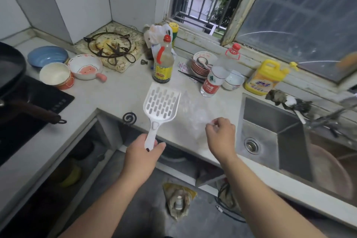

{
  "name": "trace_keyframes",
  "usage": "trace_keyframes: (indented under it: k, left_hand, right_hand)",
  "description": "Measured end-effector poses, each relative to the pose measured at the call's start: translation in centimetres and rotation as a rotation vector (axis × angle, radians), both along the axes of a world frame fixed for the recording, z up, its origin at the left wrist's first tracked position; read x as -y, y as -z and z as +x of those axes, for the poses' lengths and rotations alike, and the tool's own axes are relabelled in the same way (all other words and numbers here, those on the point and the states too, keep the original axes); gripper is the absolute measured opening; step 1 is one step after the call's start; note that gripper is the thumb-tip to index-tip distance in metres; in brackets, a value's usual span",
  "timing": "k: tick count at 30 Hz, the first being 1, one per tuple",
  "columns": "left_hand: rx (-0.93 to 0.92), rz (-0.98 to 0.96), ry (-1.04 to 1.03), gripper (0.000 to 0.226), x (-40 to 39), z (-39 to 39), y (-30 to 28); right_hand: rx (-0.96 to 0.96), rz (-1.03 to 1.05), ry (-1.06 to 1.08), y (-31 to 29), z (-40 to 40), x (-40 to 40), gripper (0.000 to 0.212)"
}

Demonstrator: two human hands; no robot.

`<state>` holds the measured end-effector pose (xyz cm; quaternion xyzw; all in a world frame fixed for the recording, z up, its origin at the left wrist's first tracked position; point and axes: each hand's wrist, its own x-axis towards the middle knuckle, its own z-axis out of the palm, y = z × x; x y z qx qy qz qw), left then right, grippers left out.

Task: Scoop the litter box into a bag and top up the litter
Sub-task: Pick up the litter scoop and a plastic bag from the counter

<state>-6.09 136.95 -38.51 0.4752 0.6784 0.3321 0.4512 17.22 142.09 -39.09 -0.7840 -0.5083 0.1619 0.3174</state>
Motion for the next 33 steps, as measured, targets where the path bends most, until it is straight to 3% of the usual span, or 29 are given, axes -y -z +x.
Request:
trace_keyframes:
  k: [6, 17, 19, 23, 26, 29, 30, 33]
  left_hand:
    - [0.028, 0.046, 0.177, 0.029, 3.0, 1.8, -2.0]
    - [0.068, 0.095, 0.41, 0.016, 12.7, 9.1, -2.8]
    - [0.071, 0.1, 0.46, 0.015, 14.4, 10.5, -3.1]
    - [0.062, 0.113, 0.617, 0.017, 18.4, 13.6, -3.8]
    - [0.058, 0.115, 0.772, 0.017, 22.3, 16.2, -4.2]
    - [0.061, 0.116, 0.899, 0.016, 27.3, 19.4, -4.6]
    - [0.074, 0.114, 0.926, 0.013, 28.7, 20.1, -4.6]
    - [0.075, 0.107, 1.0, 0.018, 33.2, 22.7, -3.8]
  right_hand:
    - [-0.151, -0.009, 0.021, -2.4, -2.5, 11.8, 0.006]
    - [-0.096, -0.11, -0.002, -1.7, -0.5, 28.1, 0.01]
    - [-0.166, -0.153, 0.025, -1.8, 0.5, 30.7, 0.029]
    - [-0.449, -0.105, 0.157, -2.6, 3.2, 35.7, 0.093]
    - [-0.602, -0.11, 0.166, -3.0, 6.0, 39.5, 0.11]
    - [-0.651, -0.114, 0.173, -2.4, 9.0, 43.5, 0.101]
    - [-0.668, -0.101, 0.188, -2.2, 9.7, 44.6, 0.089]
    - [-0.766, -0.03, 0.244, -2.3, 11.9, 48.8, 0.024]
